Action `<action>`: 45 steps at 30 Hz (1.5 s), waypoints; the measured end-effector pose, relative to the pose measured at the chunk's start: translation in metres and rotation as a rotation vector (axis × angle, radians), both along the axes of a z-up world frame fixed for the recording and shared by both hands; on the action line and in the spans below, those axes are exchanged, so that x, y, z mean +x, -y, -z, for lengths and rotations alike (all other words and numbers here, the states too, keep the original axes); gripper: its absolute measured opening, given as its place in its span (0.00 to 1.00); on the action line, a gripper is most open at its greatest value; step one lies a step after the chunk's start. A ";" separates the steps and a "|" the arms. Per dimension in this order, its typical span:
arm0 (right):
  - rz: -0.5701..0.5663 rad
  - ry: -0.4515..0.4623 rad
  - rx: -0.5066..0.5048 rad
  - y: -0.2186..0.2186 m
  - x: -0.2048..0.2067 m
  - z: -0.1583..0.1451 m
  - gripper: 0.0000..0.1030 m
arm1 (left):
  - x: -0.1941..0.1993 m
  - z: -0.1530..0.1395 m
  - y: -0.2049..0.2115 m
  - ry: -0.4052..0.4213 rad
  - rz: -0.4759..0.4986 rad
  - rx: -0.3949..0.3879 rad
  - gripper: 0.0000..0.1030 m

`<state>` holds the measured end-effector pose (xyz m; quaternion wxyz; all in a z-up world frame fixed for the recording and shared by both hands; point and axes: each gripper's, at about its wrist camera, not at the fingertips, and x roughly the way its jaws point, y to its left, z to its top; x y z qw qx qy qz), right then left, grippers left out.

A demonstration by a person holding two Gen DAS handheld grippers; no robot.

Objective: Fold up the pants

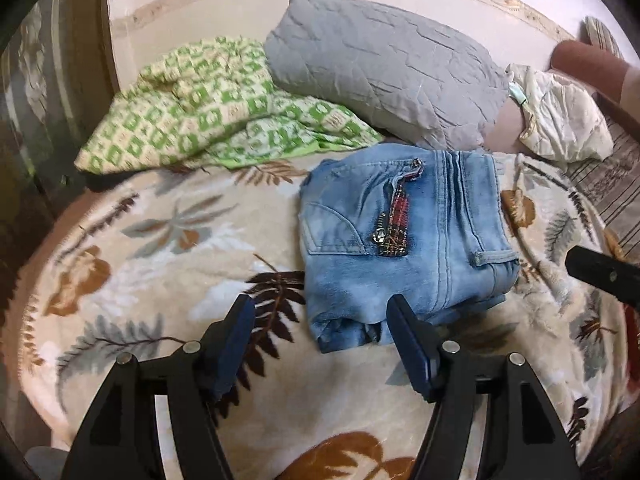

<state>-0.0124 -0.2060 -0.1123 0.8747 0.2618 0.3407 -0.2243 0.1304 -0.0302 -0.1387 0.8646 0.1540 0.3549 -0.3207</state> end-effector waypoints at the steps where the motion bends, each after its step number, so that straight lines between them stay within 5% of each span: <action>1: -0.002 0.003 -0.005 -0.003 -0.002 -0.001 0.63 | -0.003 -0.002 -0.002 -0.001 -0.005 -0.005 0.67; 8: -0.021 0.014 -0.008 -0.026 -0.023 -0.008 0.65 | -0.031 -0.024 -0.015 0.032 -0.013 -0.017 0.67; 13: -0.033 0.009 -0.019 -0.045 -0.040 -0.008 0.70 | -0.049 -0.034 -0.029 -0.016 0.009 -0.020 0.67; 15: -0.027 0.010 -0.046 -0.052 -0.046 -0.014 0.75 | -0.054 -0.037 -0.037 -0.027 0.007 -0.020 0.75; 20: 0.011 0.046 -0.096 -0.064 -0.064 -0.035 0.77 | -0.065 -0.049 -0.052 0.007 -0.019 -0.028 0.76; 45: 0.013 0.089 -0.095 -0.082 -0.097 -0.060 0.77 | -0.098 -0.087 -0.053 0.098 -0.024 -0.007 0.76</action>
